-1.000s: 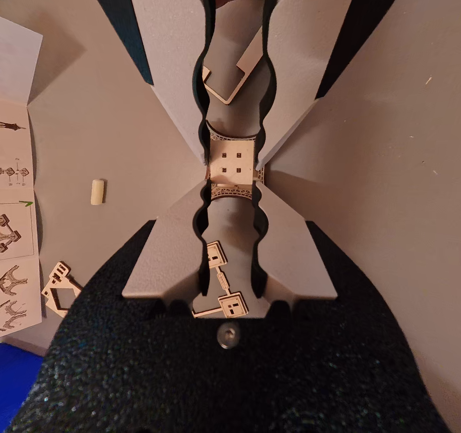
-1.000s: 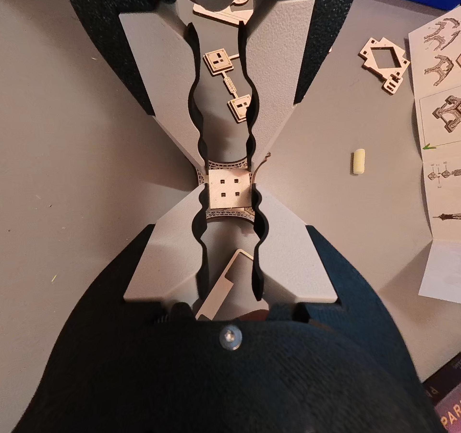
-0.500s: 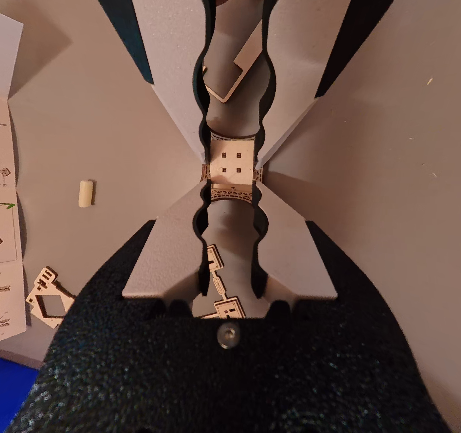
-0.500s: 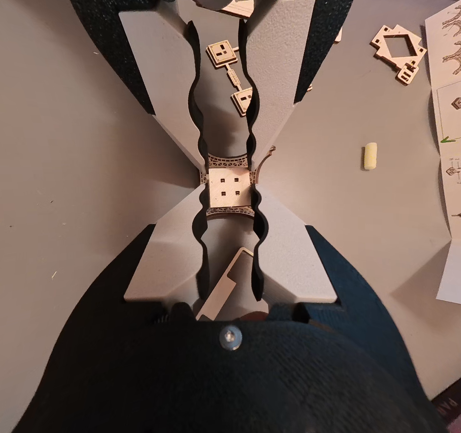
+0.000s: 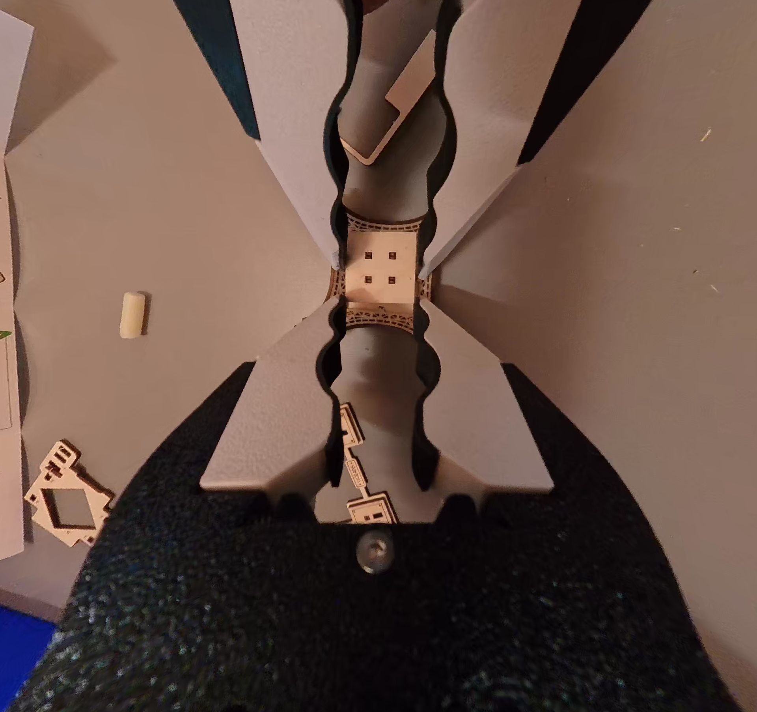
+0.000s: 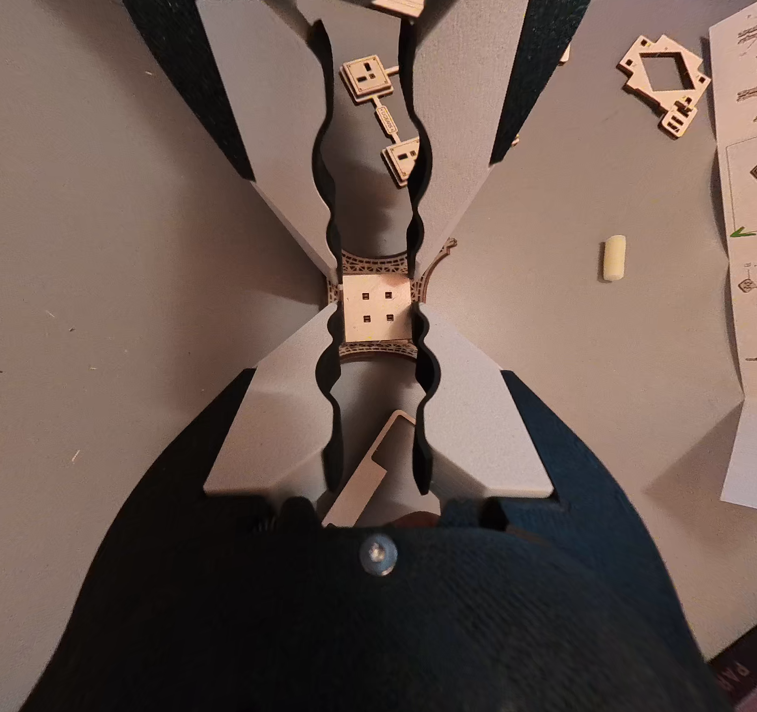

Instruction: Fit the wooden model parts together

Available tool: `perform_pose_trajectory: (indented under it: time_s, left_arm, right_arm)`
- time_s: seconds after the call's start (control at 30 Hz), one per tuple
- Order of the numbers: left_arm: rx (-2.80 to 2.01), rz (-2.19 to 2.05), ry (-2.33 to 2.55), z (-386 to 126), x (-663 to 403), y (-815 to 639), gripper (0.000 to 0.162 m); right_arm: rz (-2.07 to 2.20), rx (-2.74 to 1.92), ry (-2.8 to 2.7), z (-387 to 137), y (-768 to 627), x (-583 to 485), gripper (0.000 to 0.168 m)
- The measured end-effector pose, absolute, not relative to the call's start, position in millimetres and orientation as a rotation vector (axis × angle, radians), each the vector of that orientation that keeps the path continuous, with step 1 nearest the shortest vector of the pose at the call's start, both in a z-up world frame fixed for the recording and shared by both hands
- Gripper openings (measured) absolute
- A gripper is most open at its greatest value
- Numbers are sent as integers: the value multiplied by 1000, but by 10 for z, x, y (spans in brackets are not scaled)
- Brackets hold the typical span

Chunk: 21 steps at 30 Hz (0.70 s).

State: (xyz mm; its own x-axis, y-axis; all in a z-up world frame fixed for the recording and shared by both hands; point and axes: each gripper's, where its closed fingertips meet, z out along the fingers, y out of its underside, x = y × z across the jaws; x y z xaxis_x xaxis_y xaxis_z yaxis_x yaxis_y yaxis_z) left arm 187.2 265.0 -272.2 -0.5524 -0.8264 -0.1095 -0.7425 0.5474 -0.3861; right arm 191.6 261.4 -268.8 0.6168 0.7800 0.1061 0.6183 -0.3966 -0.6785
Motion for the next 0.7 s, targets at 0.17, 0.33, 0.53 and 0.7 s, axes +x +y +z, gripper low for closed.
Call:
perform_pose_trajectory:
  time_s: [0.17,0.33,0.53,0.7]
  left_arm:
    - [-1310,-450,2507,-2726,1887,2641,30]
    - [-1345,-523,2489,-2687,1870,2618,36]
    - [-1438,-739,2289,-2424,1783,2703,45]
    - [-1535,-945,1897,-2223,1653,3005,42]
  right_arm:
    - [296,-2146,-1085,-2680,2617,1937,30]
    - [326,-2147,-1062,-2683,2621,1938,30]
    - [424,-2109,-994,-2604,2632,1920,30]
    - [464,-2103,-957,-2603,2640,1941,30]
